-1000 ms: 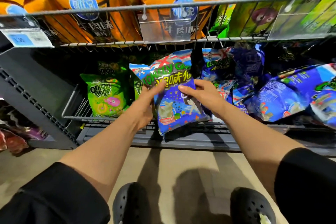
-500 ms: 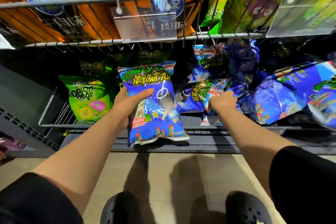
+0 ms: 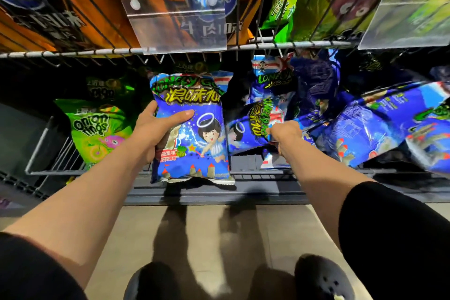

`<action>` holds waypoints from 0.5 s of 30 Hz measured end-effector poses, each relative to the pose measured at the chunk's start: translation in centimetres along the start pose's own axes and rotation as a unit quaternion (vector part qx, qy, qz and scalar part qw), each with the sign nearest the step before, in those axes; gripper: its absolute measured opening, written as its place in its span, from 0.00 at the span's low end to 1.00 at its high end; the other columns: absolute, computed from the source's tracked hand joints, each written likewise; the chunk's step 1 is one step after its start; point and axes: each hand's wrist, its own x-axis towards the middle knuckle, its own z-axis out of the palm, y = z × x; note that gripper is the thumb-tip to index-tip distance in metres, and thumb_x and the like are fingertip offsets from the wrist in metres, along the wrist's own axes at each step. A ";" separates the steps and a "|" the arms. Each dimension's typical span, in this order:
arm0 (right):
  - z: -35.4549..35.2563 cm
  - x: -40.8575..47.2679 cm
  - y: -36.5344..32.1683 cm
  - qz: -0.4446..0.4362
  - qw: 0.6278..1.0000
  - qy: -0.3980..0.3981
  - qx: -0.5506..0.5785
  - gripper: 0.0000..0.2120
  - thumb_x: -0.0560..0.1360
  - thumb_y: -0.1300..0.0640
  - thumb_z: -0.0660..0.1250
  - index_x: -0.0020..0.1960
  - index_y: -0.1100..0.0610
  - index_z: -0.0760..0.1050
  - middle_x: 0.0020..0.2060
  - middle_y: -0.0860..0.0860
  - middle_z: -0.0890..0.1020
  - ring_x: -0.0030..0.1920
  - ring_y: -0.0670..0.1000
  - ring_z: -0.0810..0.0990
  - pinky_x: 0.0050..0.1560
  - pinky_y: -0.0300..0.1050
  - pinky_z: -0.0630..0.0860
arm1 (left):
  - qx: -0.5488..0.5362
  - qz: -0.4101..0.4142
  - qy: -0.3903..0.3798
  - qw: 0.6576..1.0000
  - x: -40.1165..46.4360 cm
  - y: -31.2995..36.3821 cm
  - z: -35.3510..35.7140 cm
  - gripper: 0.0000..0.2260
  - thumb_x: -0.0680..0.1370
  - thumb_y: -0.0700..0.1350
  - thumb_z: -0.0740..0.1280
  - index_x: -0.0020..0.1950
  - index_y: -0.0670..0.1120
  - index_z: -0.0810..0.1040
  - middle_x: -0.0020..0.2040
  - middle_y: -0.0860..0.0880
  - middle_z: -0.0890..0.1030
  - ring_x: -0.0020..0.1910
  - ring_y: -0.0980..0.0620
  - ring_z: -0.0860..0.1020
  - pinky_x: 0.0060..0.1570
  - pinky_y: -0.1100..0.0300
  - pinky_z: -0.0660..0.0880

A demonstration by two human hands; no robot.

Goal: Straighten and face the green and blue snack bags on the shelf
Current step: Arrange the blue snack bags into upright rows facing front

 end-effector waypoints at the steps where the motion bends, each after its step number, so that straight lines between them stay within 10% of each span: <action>1: -0.2 0.1 -0.4 -0.023 0.999 0.006 -0.024 0.17 0.70 0.61 0.70 0.58 0.66 0.77 0.51 0.59 0.81 0.51 0.55 0.79 0.50 0.50 0.76 | 0.002 0.000 -0.006 1.000 0.1 0.1 -0.1 0.22 0.63 0.46 0.79 0.54 0.51 0.77 0.49 0.46 0.85 0.44 0.46 0.85 0.45 0.46 0.82; 4: -0.5 -0.4 -1.7 -0.101 0.993 0.003 -0.063 0.12 0.72 0.63 0.69 0.54 0.65 0.79 0.50 0.60 0.82 0.49 0.55 0.80 0.45 0.47 0.72 | 0.019 -0.008 -0.024 0.999 0.0 0.4 -0.8 0.27 0.56 0.50 0.82 0.52 0.52 0.79 0.50 0.43 0.85 0.47 0.44 0.83 0.52 0.38 0.78; 15: -2.8 -1.6 -7.5 -0.334 0.892 -0.094 -0.291 0.10 0.74 0.63 0.66 0.35 0.54 0.74 0.36 0.57 0.75 0.41 0.53 0.73 0.32 0.41 0.64 | -0.005 0.026 -0.062 0.998 1.0 0.7 -1.0 0.25 0.59 0.43 0.78 0.54 0.43 0.79 0.44 0.47 0.86 0.38 0.51 0.84 0.41 0.54 0.82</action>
